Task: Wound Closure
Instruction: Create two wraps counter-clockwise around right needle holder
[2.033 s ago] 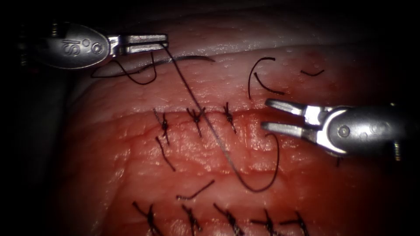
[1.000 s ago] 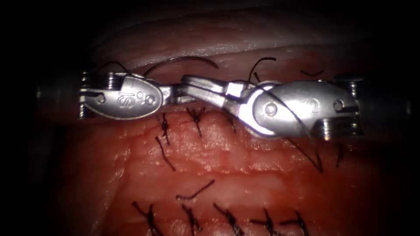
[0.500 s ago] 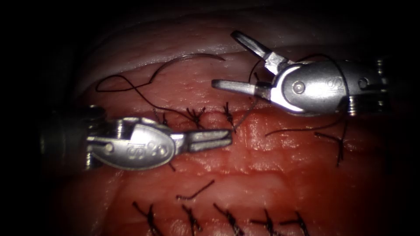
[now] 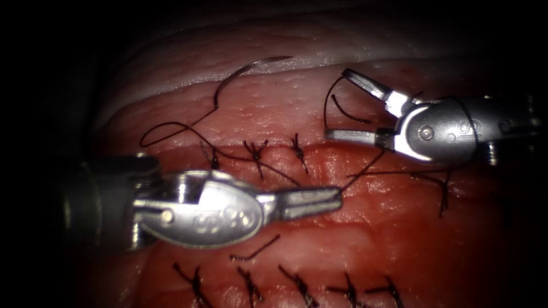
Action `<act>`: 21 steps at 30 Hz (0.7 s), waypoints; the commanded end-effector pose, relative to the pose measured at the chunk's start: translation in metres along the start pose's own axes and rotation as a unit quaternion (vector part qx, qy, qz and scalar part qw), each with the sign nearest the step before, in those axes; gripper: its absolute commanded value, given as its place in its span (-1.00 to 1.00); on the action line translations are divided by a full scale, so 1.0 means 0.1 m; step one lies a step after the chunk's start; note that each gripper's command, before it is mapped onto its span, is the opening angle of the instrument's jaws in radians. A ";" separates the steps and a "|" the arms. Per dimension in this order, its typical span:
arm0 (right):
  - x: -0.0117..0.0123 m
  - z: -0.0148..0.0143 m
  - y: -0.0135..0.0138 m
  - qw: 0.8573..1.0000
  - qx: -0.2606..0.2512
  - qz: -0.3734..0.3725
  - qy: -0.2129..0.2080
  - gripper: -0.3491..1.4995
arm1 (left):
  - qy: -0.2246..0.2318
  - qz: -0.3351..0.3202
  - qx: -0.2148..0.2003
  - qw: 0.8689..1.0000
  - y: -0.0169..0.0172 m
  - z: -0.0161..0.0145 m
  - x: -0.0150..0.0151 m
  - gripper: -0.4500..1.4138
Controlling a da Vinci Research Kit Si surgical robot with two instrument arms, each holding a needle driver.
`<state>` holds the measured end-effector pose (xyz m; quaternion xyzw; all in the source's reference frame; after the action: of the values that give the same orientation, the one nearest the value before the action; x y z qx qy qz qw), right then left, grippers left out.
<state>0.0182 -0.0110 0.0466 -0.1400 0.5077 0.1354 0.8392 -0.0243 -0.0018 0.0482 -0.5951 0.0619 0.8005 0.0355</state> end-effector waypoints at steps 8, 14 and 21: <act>-0.013 -0.005 0.011 0.994 -0.045 -0.095 0.021 0.55 | -0.014 0.020 -0.001 1.000 -0.016 0.031 -0.020 -1.00; -0.012 -0.004 0.018 0.988 -0.112 -0.098 0.045 0.35 | -0.042 0.030 0.009 0.999 -0.024 0.040 -0.062 -1.00; -0.016 0.003 0.026 0.974 -0.195 -0.106 0.039 0.35 | -0.051 0.040 0.006 0.998 -0.020 0.045 -0.090 -1.00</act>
<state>0.0159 -0.0088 0.0473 -0.3603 0.4835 0.1365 0.7860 -0.0251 0.0008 0.0576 -0.5490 0.0859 0.8313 0.0103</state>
